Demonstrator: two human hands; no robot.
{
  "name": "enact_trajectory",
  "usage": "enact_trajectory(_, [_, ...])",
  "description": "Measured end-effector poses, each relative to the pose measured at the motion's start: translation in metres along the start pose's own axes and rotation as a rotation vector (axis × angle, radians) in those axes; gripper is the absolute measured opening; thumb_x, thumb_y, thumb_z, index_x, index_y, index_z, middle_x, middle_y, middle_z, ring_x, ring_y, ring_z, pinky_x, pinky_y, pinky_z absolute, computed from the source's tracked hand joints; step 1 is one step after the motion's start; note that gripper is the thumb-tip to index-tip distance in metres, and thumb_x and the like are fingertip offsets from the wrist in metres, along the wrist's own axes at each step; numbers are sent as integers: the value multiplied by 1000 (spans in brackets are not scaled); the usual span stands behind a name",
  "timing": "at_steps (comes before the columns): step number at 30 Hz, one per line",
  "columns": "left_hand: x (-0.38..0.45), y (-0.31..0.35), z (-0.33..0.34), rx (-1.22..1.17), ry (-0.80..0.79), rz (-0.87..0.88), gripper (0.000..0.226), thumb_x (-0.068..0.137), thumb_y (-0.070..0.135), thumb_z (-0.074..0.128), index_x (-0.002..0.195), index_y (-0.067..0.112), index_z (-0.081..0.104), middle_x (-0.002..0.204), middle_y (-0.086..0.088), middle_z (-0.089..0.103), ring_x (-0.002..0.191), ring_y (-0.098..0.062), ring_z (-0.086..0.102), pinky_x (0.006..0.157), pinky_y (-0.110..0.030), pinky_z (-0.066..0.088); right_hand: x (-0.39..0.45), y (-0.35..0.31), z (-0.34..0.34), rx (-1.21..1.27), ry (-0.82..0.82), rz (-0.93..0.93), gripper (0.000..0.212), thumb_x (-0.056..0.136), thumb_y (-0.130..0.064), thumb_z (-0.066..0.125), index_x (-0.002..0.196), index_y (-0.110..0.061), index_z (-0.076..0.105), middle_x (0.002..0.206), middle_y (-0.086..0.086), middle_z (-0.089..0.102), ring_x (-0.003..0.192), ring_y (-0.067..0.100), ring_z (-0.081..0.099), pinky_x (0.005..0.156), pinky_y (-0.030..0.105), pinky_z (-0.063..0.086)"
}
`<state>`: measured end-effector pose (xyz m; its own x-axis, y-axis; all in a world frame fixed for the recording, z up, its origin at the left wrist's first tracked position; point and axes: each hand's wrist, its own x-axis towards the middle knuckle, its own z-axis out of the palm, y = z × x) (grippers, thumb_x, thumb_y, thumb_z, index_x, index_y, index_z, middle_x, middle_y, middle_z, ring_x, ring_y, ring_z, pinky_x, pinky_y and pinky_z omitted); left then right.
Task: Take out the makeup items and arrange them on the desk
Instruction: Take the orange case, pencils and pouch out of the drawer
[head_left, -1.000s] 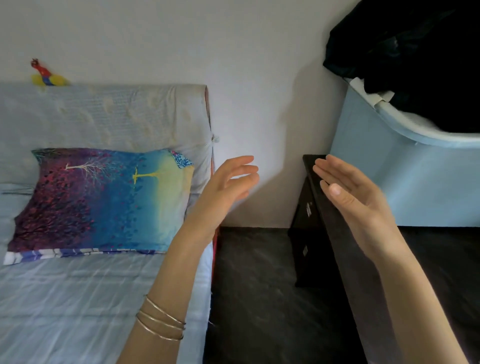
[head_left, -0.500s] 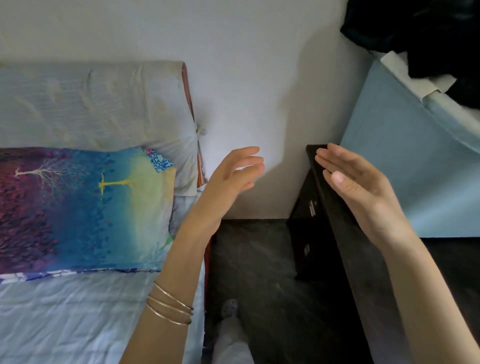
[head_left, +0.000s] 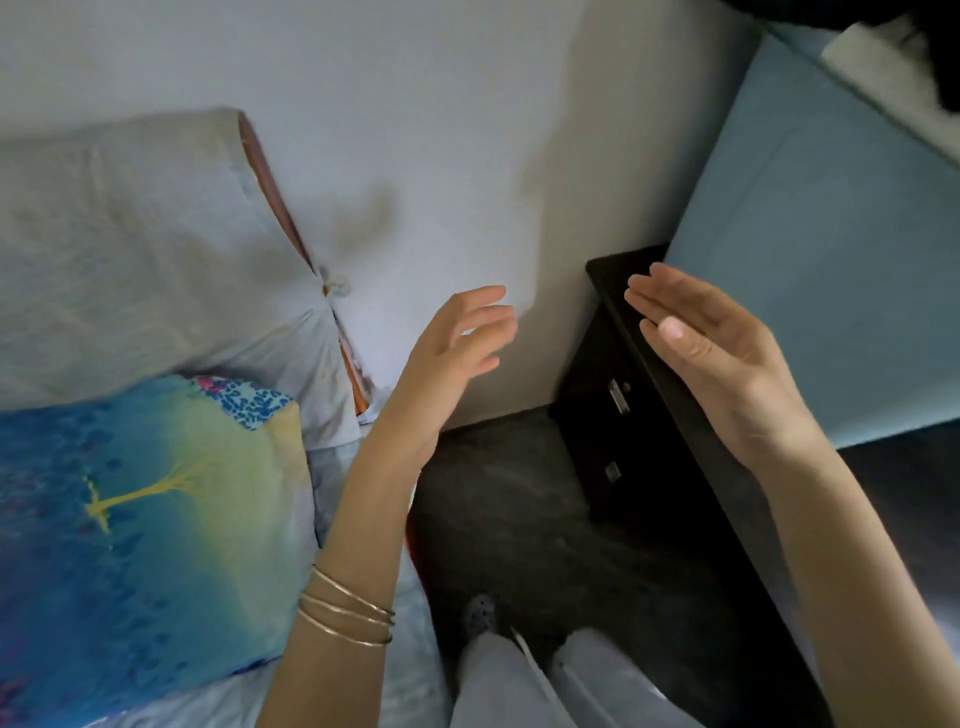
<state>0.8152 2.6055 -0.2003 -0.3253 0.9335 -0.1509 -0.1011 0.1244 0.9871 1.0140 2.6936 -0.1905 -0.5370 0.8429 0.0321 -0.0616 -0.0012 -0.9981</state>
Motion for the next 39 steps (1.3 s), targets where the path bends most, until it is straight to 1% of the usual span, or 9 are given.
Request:
enact_trajectory(6, [37,-34,-2,6,-54,-117,42,89,29,56,130,21,50,125,6,59,117,-7,55,98,-29,46,19,42,-6,-24,49,120,86,55,-61,79,126,-22,52,130,-2,60,124,10,53,99,19,45])
enact_trajectory(15, [109,-113,36,-70,-48,-364,34,94,25,51,127,22,49,124,0,57,113,-13,58,98,-31,46,53,123,-40,-5,161,299,79,57,-56,80,124,-25,52,132,0,58,123,8,53,98,18,45])
enact_trajectory(19, [143,-161,62,-97,-85,-477,34,93,27,53,126,22,50,117,4,58,110,-12,59,96,-31,47,63,176,-52,23,245,405,66,70,-33,72,130,-17,50,132,1,56,124,11,53,101,21,44])
enact_trajectory(23, [183,-213,90,-116,-100,-625,34,92,25,54,125,16,50,118,-1,58,109,-17,59,96,-34,47,76,231,-63,-10,327,534,56,84,-14,66,136,-11,44,137,5,51,125,10,50,105,26,41])
enact_trajectory(28, [226,-279,132,-181,-151,-777,35,95,27,48,127,12,50,117,-5,55,104,-16,54,98,-36,43,95,302,-80,-23,463,657,67,84,-13,69,142,-8,36,143,8,44,131,16,44,108,29,37])
enact_trajectory(33, [247,-333,165,-279,-138,-901,48,98,40,38,134,9,44,131,-12,51,123,-23,48,104,-36,38,110,353,-97,-95,567,758,68,82,-19,72,141,-16,38,146,4,42,135,15,39,106,27,34])
enact_trajectory(35, [256,-352,176,-317,-120,-921,46,99,39,34,127,6,50,120,-11,57,113,-22,53,98,-32,41,115,368,-104,-116,565,785,65,84,-18,70,141,-18,38,147,3,41,135,15,38,105,26,32])
enact_trajectory(38, [270,-372,190,-412,-133,-988,41,101,37,30,86,11,58,68,0,68,78,-14,57,72,-23,45,121,384,-115,-101,574,804,62,85,-18,67,140,-16,39,143,2,45,131,15,43,101,26,35])
enact_trajectory(39, [273,-376,194,-430,-132,-993,41,100,38,31,82,11,57,65,-1,68,75,-14,57,71,-23,45,122,388,-118,-97,571,806,60,86,-20,67,139,-17,40,140,1,48,129,15,45,101,28,36])
